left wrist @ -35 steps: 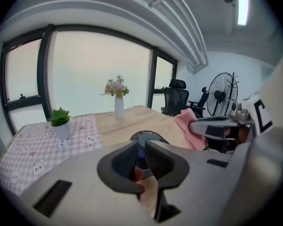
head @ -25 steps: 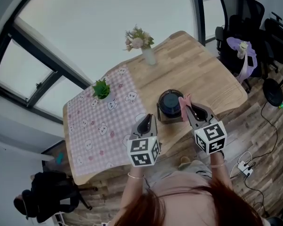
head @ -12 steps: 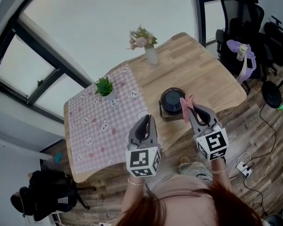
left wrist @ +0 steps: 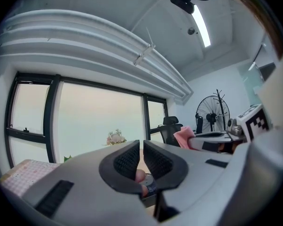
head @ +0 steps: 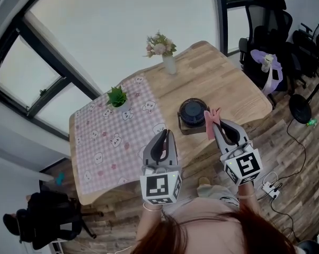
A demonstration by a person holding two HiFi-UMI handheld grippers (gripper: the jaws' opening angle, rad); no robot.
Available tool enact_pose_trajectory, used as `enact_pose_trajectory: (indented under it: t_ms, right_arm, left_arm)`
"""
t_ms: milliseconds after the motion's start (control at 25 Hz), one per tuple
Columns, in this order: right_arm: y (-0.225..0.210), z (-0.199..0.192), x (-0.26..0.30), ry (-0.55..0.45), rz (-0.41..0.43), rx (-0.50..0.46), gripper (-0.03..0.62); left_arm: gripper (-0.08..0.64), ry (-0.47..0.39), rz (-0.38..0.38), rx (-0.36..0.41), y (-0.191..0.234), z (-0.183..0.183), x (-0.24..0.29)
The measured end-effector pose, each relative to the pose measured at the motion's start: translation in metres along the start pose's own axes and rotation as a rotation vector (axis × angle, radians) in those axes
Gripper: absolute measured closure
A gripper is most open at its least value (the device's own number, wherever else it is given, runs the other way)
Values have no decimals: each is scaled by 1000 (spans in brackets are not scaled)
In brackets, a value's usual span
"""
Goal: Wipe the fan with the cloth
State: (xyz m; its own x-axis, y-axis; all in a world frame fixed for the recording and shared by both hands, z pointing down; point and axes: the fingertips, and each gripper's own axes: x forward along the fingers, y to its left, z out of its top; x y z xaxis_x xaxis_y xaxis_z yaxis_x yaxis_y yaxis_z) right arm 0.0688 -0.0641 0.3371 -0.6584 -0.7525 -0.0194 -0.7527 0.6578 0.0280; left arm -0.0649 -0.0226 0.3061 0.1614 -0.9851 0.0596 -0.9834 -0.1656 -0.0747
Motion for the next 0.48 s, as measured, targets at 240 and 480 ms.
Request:
enact_pose_trajectory:
  t_ms: [240, 480]
  right_arm:
    - [11, 15, -18, -28, 1, -32, 566]
    - [24, 28, -34, -67, -8, -62, 566]
  left_arm:
    - [534, -22, 6, 13, -9, 6, -21]
    - [534, -46, -1, -14, -12, 11, -45]
